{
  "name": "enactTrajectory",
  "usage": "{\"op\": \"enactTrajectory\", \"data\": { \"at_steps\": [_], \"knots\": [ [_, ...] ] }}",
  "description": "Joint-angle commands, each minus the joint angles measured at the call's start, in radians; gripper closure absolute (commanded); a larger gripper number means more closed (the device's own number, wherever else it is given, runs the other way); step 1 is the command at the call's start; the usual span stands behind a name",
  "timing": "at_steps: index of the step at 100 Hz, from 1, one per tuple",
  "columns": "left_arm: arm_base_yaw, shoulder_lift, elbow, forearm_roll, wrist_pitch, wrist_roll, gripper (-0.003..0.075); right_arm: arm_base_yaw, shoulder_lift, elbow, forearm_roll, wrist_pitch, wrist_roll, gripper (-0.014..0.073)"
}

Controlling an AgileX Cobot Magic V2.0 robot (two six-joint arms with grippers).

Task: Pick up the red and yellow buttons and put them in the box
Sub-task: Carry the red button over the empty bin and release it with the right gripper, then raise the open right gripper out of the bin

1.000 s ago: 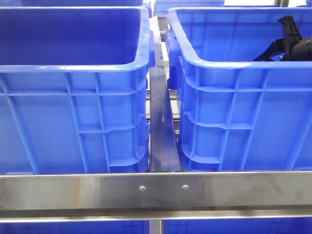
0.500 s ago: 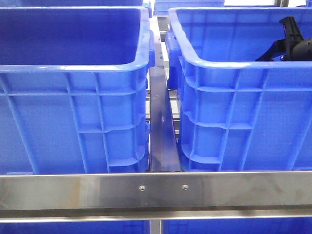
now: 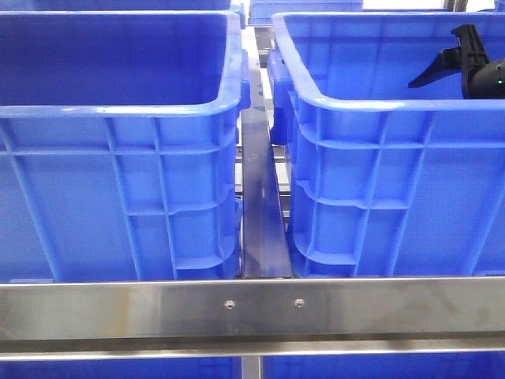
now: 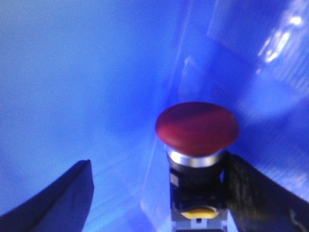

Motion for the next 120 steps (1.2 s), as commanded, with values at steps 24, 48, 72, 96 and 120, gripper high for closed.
{"op": "enactTrajectory", "data": {
  "at_steps": [24,48,72,96,120],
  "knots": [
    [-0.008,-0.010,-0.027,-0.002,-0.072,0.000,0.0739,-0.029,-0.059,-0.029,0.021,0.129,-0.028,0.0012],
    [-0.008,-0.010,-0.027,-0.002,-0.072,0.000,0.0739,-0.053,-0.114,-0.019,-0.070,0.092,-0.033,0.0012],
    [-0.008,-0.010,-0.027,-0.002,-0.072,0.000,0.0739,-0.066,-0.167,-0.018,-0.170,0.074,-0.034,0.0012],
    [-0.008,-0.010,-0.027,-0.002,-0.072,0.000,0.0739,-0.065,-0.247,-0.018,-0.318,0.077,-0.039,0.0012],
    [-0.008,-0.010,-0.027,-0.002,-0.074,0.000,0.0739,-0.057,-0.390,-0.017,-0.484,0.066,-0.096,0.0012]
  ]
}}
